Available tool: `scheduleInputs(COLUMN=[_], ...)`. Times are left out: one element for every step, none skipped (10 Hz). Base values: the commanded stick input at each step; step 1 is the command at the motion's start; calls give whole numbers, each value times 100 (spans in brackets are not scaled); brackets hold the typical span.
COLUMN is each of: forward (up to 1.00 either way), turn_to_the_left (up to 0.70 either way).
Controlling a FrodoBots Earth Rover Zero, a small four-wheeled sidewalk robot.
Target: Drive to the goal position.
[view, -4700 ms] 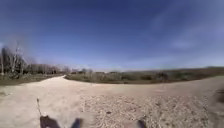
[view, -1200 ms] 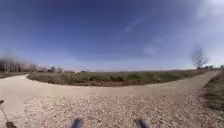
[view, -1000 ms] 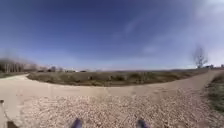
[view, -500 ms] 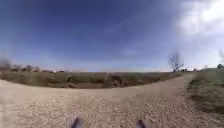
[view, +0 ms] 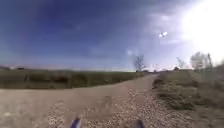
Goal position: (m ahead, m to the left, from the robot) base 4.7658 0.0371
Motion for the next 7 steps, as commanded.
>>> scheduleInputs(forward=[50,50,50,50,50,50,50], turn_to_the_left=[0,0,0,0,0,0,0])
